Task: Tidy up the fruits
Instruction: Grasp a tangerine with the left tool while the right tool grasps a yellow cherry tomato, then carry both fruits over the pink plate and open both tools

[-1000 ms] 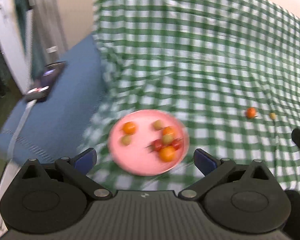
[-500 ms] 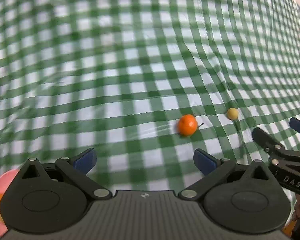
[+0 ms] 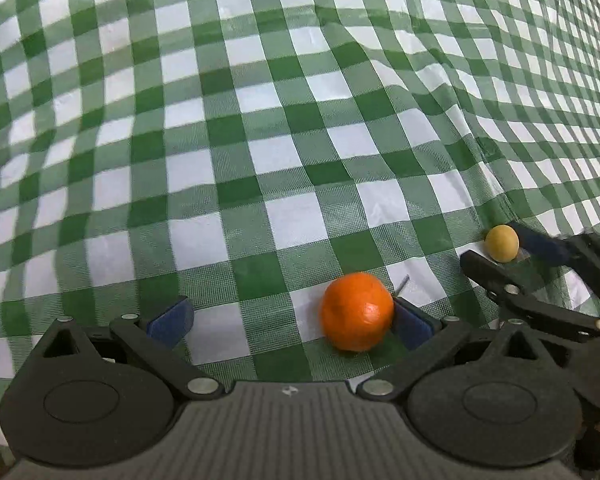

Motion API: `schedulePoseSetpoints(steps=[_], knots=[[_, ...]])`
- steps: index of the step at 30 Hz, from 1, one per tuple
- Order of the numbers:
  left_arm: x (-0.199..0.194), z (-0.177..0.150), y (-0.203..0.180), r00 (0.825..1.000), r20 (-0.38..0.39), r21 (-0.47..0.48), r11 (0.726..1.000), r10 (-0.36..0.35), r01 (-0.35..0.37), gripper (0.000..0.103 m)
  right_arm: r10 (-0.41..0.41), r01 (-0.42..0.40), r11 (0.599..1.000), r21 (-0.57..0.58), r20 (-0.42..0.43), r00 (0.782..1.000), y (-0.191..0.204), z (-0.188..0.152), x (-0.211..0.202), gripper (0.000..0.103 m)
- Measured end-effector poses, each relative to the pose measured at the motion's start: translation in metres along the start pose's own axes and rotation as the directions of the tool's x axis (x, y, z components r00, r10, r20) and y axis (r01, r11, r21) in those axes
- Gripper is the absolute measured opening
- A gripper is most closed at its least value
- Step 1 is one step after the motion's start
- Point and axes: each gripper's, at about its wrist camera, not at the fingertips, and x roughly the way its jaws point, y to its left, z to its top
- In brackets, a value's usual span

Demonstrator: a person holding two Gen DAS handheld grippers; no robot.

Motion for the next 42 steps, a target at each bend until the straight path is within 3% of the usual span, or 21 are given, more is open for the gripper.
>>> schedulePoseSetpoints(steps=[6, 7, 8, 9, 14, 22, 26, 28, 31, 35, 38, 42], knots=[[0.002, 0.004, 0.001, 1.0, 0.003, -0.025, 1.0, -0.002, 0.002, 0.1, -0.012, 0.012, 1.0, 0.009, 0.019, 1.0, 0.002, -0.002, 0.002, 0.047], [-0.002, 0.003, 0.002, 1.0, 0.017, -0.037, 0.999, -0.015, 0.015, 0.093, -0.021, 0.021, 1.0, 0.006, 0.017, 1.0, 0.003, -0.002, 0.002, 0.037], [-0.007, 0.005, 0.0, 0.999, 0.028, -0.039, 0.998, -0.037, 0.039, 0.067, -0.037, 0.037, 0.999, 0.002, 0.015, 0.999, 0.006, -0.006, -0.002, 0.026], [-0.012, 0.005, 0.0, 0.998, 0.032, -0.035, 0.997, -0.062, 0.063, 0.037, -0.055, 0.055, 0.998, -0.003, 0.009, 0.998, 0.008, -0.006, -0.004, 0.026], [-0.038, -0.001, -0.005, 0.999, 0.045, -0.01, 1.0, 0.003, -0.003, 0.039, -0.092, 0.092, 0.996, 0.012, 0.009, 0.996, 0.01, 0.011, -0.021, 0.026], [-0.133, -0.047, 0.02, 0.998, 0.056, -0.08, 0.997, 0.019, -0.015, 0.039, -0.079, 0.07, 0.996, 0.064, 0.164, 0.983, 0.044, 0.044, -0.113, 0.026], [-0.193, -0.09, 0.045, 0.993, 0.082, -0.087, 0.994, 0.08, -0.073, 0.039, -0.058, 0.028, 0.995, 0.101, 0.309, 0.949, 0.073, 0.066, -0.178, 0.026], [-0.223, -0.113, 0.062, 0.989, 0.088, -0.105, 0.988, 0.122, -0.112, 0.039, -0.06, 0.029, 0.995, 0.097, 0.334, 0.941, 0.091, 0.077, -0.2, 0.026], [-0.267, -0.146, 0.089, 0.977, 0.108, -0.148, 0.975, 0.182, -0.166, 0.039, 0.001, -0.032, 0.997, 0.073, 0.398, 0.917, 0.12, 0.086, -0.239, 0.026], [-0.312, -0.19, 0.118, 0.964, 0.121, -0.197, 0.957, 0.238, -0.212, 0.039, 0.071, -0.095, 0.995, 0.044, 0.376, 0.924, 0.168, 0.077, -0.274, 0.026], [-0.338, -0.221, 0.137, 0.961, 0.108, -0.236, 0.945, 0.256, -0.226, 0.039, 0.131, -0.147, 0.989, 0.028, 0.324, 0.937, 0.202, 0.064, -0.294, 0.026], [-0.363, -0.261, 0.156, 0.958, 0.102, -0.281, 0.932, 0.268, -0.231, 0.039, 0.206, -0.213, 0.977, -0.005, 0.283, 0.937, 0.247, 0.045, -0.323, 0.026]])
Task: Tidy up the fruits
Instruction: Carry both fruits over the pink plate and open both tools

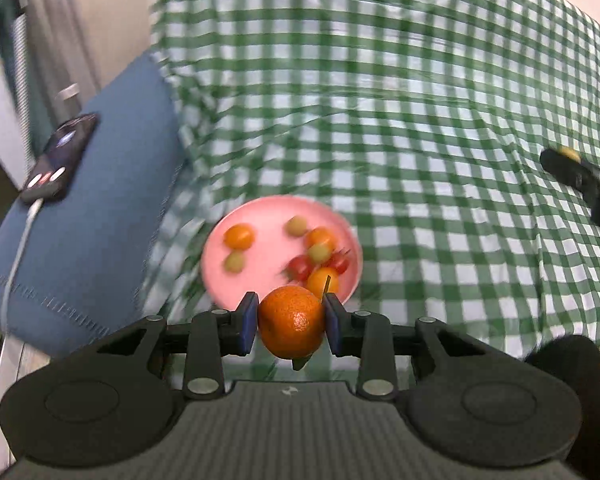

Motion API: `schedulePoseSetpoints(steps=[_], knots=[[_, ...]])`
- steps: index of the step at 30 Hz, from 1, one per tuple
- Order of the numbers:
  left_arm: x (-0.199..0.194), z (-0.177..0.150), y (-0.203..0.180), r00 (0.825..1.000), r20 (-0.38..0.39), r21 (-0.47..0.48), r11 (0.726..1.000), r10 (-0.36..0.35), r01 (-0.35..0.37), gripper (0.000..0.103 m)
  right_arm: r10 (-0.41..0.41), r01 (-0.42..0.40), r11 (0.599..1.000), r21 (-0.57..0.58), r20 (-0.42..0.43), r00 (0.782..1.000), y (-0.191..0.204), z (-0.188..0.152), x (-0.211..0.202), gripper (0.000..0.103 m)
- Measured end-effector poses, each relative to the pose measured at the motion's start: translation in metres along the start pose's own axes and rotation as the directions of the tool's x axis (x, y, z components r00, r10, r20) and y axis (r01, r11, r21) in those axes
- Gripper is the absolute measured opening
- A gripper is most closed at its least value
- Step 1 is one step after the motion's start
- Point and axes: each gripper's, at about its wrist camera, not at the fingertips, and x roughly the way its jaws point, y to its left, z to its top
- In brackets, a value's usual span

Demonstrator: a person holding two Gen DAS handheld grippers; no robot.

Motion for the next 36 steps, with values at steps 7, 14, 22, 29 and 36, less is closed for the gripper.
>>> schedulePoseSetpoints(steps=[7, 14, 22, 29, 36], knots=[[-0.032, -0.039, 0.039, 1.0, 0.024, -0.066, 0.998, 0.01, -0.008, 0.039, 0.104, -0.108, 0.992, -0.06, -0.065, 0.992, 0.063, -0.011, -0.041, 0.026], [-0.051, -0.06, 0.055, 0.999, 0.05, -0.102, 0.995, -0.003, 0.009, 0.039, 0.12, -0.125, 0.991, -0.045, -0.105, 0.987, 0.084, -0.019, -0.058, 0.026], [-0.059, -0.064, 0.064, 0.997, 0.074, -0.129, 0.991, -0.011, 0.02, 0.039, 0.121, -0.127, 0.991, -0.047, -0.111, 0.986, 0.091, -0.021, -0.07, 0.026], [-0.055, -0.062, 0.067, 0.998, 0.064, -0.142, 0.99, -0.004, 0.013, 0.039, 0.123, -0.13, 0.99, -0.047, -0.126, 0.984, 0.09, -0.022, -0.067, 0.026], [-0.039, -0.055, 0.068, 0.999, 0.042, -0.142, 0.99, -0.004, 0.01, 0.039, 0.131, -0.138, 0.99, -0.039, -0.154, 0.979, 0.084, -0.028, -0.052, 0.026]])
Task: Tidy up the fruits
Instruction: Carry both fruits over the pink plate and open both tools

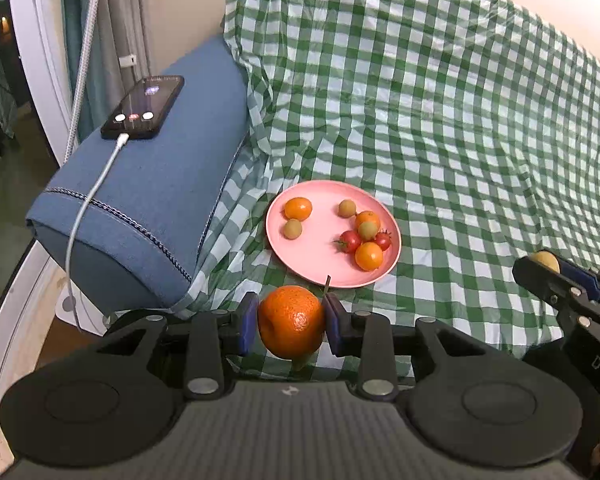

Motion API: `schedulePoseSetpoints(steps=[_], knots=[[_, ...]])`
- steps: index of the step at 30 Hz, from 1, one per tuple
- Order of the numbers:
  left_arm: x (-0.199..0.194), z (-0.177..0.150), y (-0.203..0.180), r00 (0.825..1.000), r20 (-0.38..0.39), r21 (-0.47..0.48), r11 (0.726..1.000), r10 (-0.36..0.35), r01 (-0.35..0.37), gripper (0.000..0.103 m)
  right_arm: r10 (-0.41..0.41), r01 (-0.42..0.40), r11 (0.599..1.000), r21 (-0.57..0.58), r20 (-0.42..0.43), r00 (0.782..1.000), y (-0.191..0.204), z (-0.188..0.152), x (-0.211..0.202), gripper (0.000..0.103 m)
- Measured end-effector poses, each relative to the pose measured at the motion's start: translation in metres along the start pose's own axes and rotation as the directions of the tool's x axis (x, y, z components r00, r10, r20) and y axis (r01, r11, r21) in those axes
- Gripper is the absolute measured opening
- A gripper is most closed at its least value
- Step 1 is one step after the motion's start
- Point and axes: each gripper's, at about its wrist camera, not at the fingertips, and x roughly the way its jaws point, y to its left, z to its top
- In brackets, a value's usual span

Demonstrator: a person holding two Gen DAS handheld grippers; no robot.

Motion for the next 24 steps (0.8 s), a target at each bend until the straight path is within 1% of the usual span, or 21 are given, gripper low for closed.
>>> schedulePoseSetpoints(steps=[3, 7, 17, 21, 24], knots=[[0.012, 0.006, 0.002, 1.0, -0.02, -0.014, 1.0, -0.008, 0.007, 0.039, -0.006, 0.006, 1.0, 0.007, -0.037, 0.999, -0.005, -0.001, 0.015, 0.026], [0.029, 0.016, 0.003, 0.999, -0.044, -0.015, 1.0, -0.011, 0.01, 0.039, -0.012, 0.012, 1.0, 0.0, -0.047, 0.999, -0.008, 0.002, 0.032, 0.026], [0.077, 0.046, -0.002, 0.996, -0.086, -0.012, 1.0, -0.022, 0.021, 0.039, 0.016, -0.014, 1.0, 0.016, -0.094, 0.995, -0.017, 0.012, 0.09, 0.026], [0.103, 0.055, -0.006, 0.994, -0.11, -0.005, 1.0, -0.02, 0.02, 0.039, 0.022, -0.021, 1.0, 0.018, -0.105, 0.994, -0.022, 0.015, 0.118, 0.026], [0.129, 0.062, -0.009, 0.989, -0.148, -0.008, 1.0, -0.02, 0.019, 0.039, 0.021, -0.017, 0.999, 0.035, -0.133, 0.991, -0.027, 0.016, 0.144, 0.026]])
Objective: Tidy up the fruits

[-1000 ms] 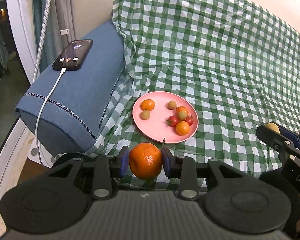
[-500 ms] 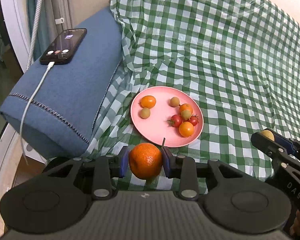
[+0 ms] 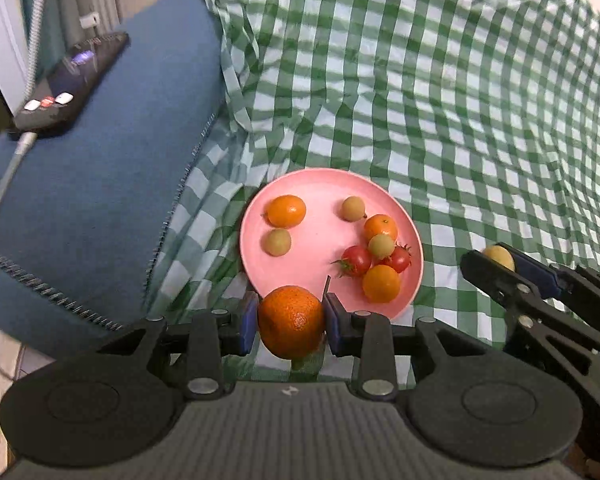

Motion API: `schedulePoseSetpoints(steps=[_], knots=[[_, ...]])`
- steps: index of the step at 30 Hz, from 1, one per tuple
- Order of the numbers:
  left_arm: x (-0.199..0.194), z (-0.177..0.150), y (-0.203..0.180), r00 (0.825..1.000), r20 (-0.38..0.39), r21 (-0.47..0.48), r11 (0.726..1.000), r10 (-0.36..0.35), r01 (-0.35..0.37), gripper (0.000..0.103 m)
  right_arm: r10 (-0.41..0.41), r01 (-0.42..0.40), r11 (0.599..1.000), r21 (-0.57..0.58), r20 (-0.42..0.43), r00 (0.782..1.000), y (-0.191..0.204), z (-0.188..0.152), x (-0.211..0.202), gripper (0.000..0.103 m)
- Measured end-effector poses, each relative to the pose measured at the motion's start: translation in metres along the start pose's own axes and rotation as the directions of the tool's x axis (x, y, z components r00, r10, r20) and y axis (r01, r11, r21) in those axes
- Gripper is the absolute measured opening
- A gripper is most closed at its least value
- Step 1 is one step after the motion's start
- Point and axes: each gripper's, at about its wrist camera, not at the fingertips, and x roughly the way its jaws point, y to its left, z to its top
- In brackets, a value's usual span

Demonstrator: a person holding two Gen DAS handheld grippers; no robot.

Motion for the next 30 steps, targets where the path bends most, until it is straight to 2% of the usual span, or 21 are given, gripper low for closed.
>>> schedulePoseSetpoints(steps=[11, 19, 20, 21, 22, 23, 25, 30], knots=[[0.066, 0.025, -0.003, 0.998, -0.056, 0.024, 0.999, 0.036, -0.034, 0.038, 0.024, -0.022, 0.999, 0.033, -0.064, 0.998, -0.012, 0.018, 0.088, 0.026], [0.095, 0.028, 0.0, 0.994, -0.094, 0.058, 0.997, 0.061, -0.056, 0.041, 0.043, -0.042, 0.999, 0.019, -0.114, 0.992, -0.008, 0.02, 0.127, 0.027], [0.096, 0.029, 0.001, 0.993, -0.096, 0.06, 0.997, 0.061, -0.055, 0.054, 0.055, -0.052, 0.998, 0.026, -0.122, 0.991, -0.008, 0.02, 0.13, 0.027], [0.094, 0.03, 0.002, 0.994, -0.091, 0.057, 0.997, 0.064, -0.059, 0.079, 0.059, -0.054, 0.998, 0.043, -0.124, 0.99, -0.009, 0.022, 0.132, 0.028], [0.089, 0.03, 0.004, 0.995, -0.075, 0.052, 0.996, 0.071, -0.067, 0.092, 0.068, -0.061, 0.996, 0.064, -0.122, 0.99, -0.01, 0.024, 0.131, 0.036], [0.083, 0.03, 0.005, 0.996, -0.045, 0.044, 0.996, 0.08, -0.078, 0.103, 0.082, -0.072, 0.994, 0.083, -0.117, 0.99, -0.011, 0.026, 0.13, 0.051], [0.067, 0.028, 0.008, 0.996, 0.02, 0.033, 0.996, 0.088, -0.089, 0.103, 0.102, -0.092, 0.99, 0.11, -0.089, 0.991, -0.012, 0.031, 0.122, 0.068], [0.038, 0.016, 0.012, 0.996, -0.001, 0.014, 0.996, 0.09, -0.09, 0.103, 0.073, -0.069, 0.994, 0.088, -0.036, 0.997, -0.004, 0.042, 0.08, 0.084]])
